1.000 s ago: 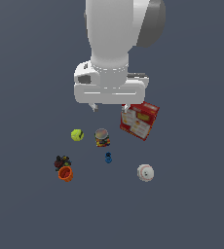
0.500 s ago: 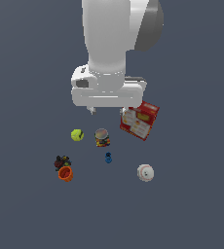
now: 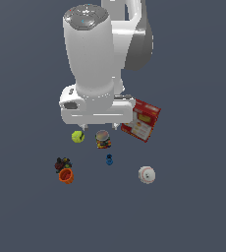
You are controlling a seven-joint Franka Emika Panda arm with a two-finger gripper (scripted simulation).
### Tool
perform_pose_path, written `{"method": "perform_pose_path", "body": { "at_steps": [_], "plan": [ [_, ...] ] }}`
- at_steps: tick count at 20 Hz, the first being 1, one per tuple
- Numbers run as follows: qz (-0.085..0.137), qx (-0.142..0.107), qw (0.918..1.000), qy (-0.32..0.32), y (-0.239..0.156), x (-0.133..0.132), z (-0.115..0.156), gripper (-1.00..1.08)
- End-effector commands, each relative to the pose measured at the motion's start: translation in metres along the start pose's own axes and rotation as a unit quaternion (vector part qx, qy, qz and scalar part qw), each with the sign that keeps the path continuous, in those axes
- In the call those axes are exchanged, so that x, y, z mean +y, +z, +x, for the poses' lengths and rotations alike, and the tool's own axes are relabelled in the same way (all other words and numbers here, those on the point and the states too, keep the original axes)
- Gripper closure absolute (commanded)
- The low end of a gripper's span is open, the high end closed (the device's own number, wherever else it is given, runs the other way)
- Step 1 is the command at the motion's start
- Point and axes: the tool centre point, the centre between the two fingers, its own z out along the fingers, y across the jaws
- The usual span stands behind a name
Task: Pick up a designated object from a clutter of objects.
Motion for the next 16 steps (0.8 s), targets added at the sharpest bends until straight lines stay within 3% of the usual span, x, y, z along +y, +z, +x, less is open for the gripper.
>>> {"method": "perform_pose_path", "body": {
  "at_steps": [1, 16],
  "plan": [
    [0.001, 0.000, 0.9999, -0.010, 0.013, 0.013, 0.012, -0.92],
    [0.004, 0.001, 0.9964, -0.085, 0.125, 0.112, 0.070, -0.92]
  ]
}}
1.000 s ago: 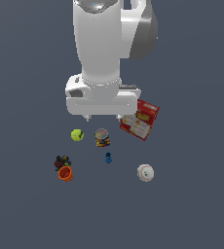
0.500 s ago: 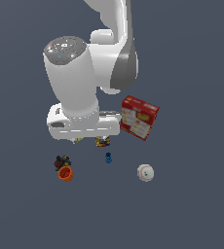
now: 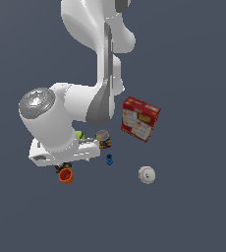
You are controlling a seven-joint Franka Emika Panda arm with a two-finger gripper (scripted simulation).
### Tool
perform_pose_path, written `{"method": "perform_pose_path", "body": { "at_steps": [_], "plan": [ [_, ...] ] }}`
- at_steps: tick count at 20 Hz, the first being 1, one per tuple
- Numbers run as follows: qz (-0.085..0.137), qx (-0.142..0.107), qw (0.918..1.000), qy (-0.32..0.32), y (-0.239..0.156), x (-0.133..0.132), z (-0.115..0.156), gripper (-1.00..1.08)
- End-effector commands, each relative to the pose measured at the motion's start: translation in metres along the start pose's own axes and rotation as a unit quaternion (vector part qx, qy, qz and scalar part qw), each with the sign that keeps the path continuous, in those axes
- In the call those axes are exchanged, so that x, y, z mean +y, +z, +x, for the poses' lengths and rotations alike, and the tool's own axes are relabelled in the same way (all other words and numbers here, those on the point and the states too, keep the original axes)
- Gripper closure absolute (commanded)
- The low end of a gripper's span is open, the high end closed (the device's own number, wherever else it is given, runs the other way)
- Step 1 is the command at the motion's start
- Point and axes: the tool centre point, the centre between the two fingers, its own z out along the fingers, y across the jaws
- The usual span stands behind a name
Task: Pick up a designated object from a clutter of objects.
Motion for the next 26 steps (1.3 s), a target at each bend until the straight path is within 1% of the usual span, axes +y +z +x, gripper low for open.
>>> {"method": "perform_pose_path", "body": {
  "at_steps": [1, 6, 11, 15, 20, 26],
  "plan": [
    [0.000, 0.001, 0.9999, -0.012, 0.018, 0.016, 0.003, -0.92],
    [-0.001, 0.001, 0.9996, -0.029, 0.047, 0.039, 0.005, -0.92],
    [-0.001, 0.001, 0.9992, -0.039, 0.065, 0.053, 0.005, -0.92],
    [-0.001, 0.000, 0.9991, -0.042, 0.070, 0.058, 0.005, -0.92],
    [-0.001, 0.000, 0.9992, -0.041, 0.073, 0.057, 0.004, -0.92],
    [-0.001, 0.000, 0.9991, -0.042, 0.102, 0.057, 0.004, -0.92]
  ]
}}
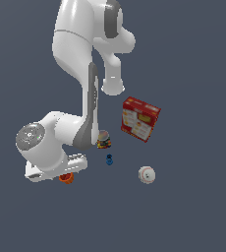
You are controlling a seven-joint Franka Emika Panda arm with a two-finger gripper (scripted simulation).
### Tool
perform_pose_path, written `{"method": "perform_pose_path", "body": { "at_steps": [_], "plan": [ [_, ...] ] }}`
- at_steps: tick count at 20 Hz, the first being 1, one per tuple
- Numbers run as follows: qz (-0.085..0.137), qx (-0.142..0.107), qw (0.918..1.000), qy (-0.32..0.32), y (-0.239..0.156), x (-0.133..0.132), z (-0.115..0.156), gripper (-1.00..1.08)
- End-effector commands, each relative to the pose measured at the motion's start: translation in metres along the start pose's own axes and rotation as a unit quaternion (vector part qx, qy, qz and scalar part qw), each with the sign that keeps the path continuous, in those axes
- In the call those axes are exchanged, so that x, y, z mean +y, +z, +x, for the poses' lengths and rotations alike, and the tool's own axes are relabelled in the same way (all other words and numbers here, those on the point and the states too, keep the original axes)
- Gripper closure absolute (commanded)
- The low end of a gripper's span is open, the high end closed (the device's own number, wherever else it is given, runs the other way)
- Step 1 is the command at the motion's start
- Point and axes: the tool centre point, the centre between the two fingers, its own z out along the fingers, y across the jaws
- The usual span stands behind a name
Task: Pick up a designated object from a clutter of objects.
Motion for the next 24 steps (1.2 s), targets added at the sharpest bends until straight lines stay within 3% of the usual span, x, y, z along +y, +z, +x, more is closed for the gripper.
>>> {"method": "perform_pose_path", "body": {
  "at_steps": [1, 9, 10, 24],
  "plan": [
    [0.000, 0.000, 1.0000, 0.000, 0.015, 0.000, -0.001, -0.92],
    [0.000, 0.000, 1.0000, -0.001, 0.028, 0.001, 0.000, -0.92],
    [0.000, 0.000, 1.0000, -0.001, 0.028, 0.001, 0.000, 1.08],
    [0.000, -0.001, 1.0000, -0.001, 0.024, -0.002, 0.001, 1.08]
  ]
}}
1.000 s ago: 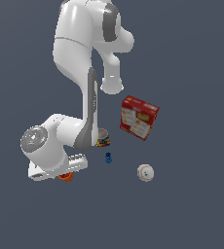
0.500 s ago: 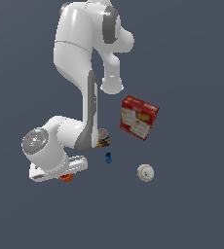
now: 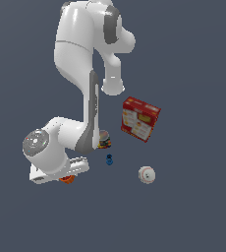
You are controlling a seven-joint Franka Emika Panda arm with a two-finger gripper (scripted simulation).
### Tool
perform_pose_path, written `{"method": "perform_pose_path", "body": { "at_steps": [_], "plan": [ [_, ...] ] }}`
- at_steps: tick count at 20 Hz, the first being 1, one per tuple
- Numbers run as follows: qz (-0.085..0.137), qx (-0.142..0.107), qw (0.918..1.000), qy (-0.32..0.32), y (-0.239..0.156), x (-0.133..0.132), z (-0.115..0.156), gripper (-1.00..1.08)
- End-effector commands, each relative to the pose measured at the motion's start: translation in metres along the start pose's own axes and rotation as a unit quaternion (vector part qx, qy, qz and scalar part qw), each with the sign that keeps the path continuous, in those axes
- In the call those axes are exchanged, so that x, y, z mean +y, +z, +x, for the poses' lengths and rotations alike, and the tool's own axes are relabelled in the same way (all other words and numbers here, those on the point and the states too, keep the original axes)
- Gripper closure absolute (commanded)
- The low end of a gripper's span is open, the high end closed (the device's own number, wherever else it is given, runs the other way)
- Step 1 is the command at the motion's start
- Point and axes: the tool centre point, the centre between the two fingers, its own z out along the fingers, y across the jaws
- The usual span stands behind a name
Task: Pick up a designated object from a clutter of objects.
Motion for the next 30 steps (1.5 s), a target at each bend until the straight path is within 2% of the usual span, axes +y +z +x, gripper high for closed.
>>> {"method": "perform_pose_path", "body": {
  "at_steps": [1, 11, 30],
  "plan": [
    [0.000, 0.001, 1.0000, 0.000, -0.005, -0.003, 0.001, 1.08],
    [0.000, 0.001, 1.0000, 0.000, -0.059, -0.038, 0.009, 1.08],
    [-0.001, 0.001, 1.0000, 0.000, -0.252, -0.159, 0.039, 1.08]
  ]
}}
